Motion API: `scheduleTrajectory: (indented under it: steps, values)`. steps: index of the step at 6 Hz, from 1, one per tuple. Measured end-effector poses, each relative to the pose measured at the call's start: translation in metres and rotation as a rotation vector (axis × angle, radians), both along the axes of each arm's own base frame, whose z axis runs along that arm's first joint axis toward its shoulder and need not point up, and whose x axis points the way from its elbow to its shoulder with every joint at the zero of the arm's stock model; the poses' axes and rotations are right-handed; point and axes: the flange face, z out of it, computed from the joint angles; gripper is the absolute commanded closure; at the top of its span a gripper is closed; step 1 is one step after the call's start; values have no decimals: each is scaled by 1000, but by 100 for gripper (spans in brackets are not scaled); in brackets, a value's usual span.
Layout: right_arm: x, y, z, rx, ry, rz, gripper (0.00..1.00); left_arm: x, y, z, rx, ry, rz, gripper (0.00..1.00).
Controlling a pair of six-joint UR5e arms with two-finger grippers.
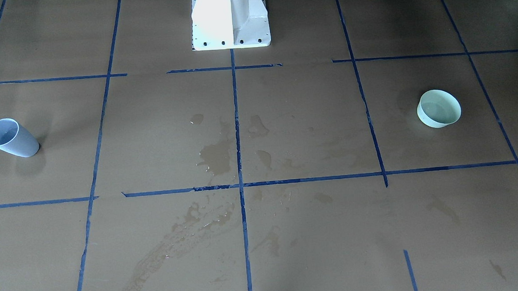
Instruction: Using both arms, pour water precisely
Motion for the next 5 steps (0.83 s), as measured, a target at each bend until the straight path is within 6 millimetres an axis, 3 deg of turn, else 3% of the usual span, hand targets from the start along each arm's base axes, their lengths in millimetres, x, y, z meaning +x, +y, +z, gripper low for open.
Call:
scheduleTrajectory:
  steps: [2,5]
  values:
    - [0,-2,-2,27,-1,0,0,1,-1,0,1,-2,3,0]
    - [-2,-8,-9,50,-20,1,0,4,-15,-20,80,1,3,0]
